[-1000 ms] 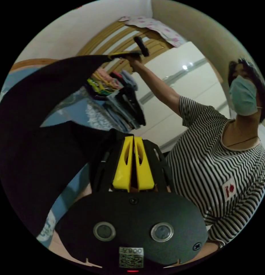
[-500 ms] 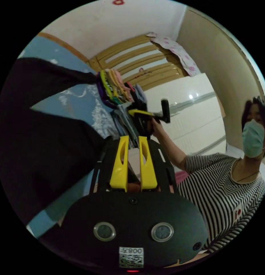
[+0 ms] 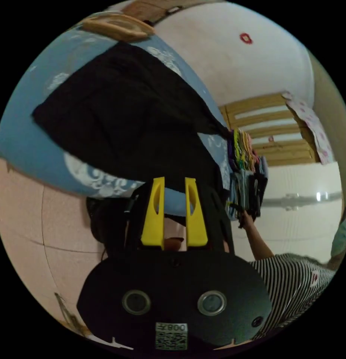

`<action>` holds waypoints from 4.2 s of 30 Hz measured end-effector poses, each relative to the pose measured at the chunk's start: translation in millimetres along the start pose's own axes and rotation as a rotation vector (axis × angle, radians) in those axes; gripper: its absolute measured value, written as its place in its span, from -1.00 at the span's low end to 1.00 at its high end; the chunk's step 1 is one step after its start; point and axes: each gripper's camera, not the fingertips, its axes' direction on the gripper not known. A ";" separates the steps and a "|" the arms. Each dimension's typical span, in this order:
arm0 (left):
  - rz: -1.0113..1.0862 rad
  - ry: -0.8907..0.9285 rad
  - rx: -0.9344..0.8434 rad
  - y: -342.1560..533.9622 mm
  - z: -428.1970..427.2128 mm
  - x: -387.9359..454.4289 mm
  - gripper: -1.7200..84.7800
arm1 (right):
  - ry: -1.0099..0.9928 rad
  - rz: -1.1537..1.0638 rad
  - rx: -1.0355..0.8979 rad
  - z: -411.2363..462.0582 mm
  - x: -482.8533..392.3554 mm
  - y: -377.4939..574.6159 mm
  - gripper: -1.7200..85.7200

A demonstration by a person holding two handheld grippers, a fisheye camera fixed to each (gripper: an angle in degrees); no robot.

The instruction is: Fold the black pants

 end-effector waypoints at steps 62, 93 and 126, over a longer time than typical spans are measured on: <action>-0.230 0.042 0.201 4.1 -193.3 -142.1 -0.93 | 0.294 -0.075 0.012 -53.5 -148.6 254.8 -0.91; -0.282 0.040 0.239 3.6 -102.6 -22.6 -0.96 | -0.291 0.685 0.335 -142.3 58.2 398.3 -0.95; 0.521 0.053 -0.148 -156.6 312.1 472.7 -0.85 | 0.034 0.075 0.266 -251.0 -67.7 163.6 -0.96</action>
